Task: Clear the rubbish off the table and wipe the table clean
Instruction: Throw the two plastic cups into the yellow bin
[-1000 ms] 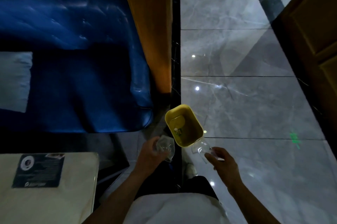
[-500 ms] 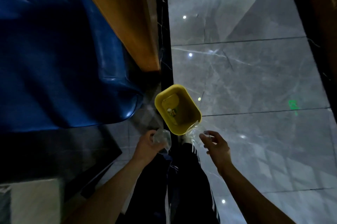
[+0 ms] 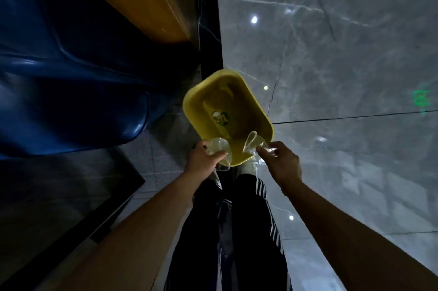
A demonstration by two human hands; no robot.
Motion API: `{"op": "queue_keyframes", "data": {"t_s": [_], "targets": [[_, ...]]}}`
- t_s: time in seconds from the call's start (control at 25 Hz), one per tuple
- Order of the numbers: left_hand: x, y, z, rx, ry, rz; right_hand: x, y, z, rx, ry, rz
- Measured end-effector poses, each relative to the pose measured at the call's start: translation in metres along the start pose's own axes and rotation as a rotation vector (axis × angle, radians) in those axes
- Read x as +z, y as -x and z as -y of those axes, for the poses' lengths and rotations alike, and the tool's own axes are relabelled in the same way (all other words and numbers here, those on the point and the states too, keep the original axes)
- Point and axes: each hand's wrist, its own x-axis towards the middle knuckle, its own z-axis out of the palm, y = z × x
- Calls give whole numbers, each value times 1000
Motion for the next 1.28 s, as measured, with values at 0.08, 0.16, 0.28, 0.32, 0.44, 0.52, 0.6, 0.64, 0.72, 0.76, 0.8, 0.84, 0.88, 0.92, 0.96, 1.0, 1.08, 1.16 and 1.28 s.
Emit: {"op": "queue_keyframes", "data": {"t_s": [0.08, 0.16, 0.28, 0.32, 0.44, 0.52, 0.6, 0.64, 0.72, 0.76, 0.8, 0.84, 0.88, 0.92, 0.96, 1.0, 1.08, 1.16, 1.28], "targets": [[8, -21, -2, -15, -25, 2, 14, -17, 1, -14, 38, -17], [15, -40, -3, -25, -27, -21, 28, -32, 3, -24, 85, -37], [23, -58, -6, -38, -66, -23, 42, -46, 8, -46, 133, -35], [23, -62, -8, -52, -84, -17, 44, -49, 10, -43, 133, -14], [19, -64, -12, -82, -117, 7, 41, -52, 13, -28, 176, 108], [11, -55, -14, -71, -121, 18, 32, -47, 15, -23, 236, 217], [1, -40, -17, -32, -141, 47, 21, -37, 16, -46, 311, 306], [-7, -30, -19, -4, -169, 66, 13, -28, 20, -64, 345, 320], [-24, -5, -24, 47, -210, 85, -3, -5, 31, -104, 395, 311], [-33, 8, -27, 74, -218, 90, -12, 9, 38, -129, 410, 299], [-42, 22, -30, 106, -236, 88, -20, 24, 45, -156, 418, 288], [-52, 38, -35, 146, -264, 80, -29, 40, 53, -183, 421, 280], [-60, 52, -38, 178, -303, 72, -36, 54, 59, -205, 421, 277], [-70, 68, -42, 213, -351, 70, -45, 71, 67, -223, 420, 270], [-81, 86, -46, 238, -406, 73, -53, 89, 74, -240, 420, 259], [-91, 103, -49, 250, -467, 79, -62, 108, 81, -259, 426, 245], [-114, 143, -57, 253, -571, 90, -79, 151, 96, -299, 468, 216], [-137, 189, -64, 289, -640, 91, -93, 196, 108, -339, 516, 189], [-159, 248, -57, 351, -680, 49, -108, 249, 117, -422, 616, 191]]}}
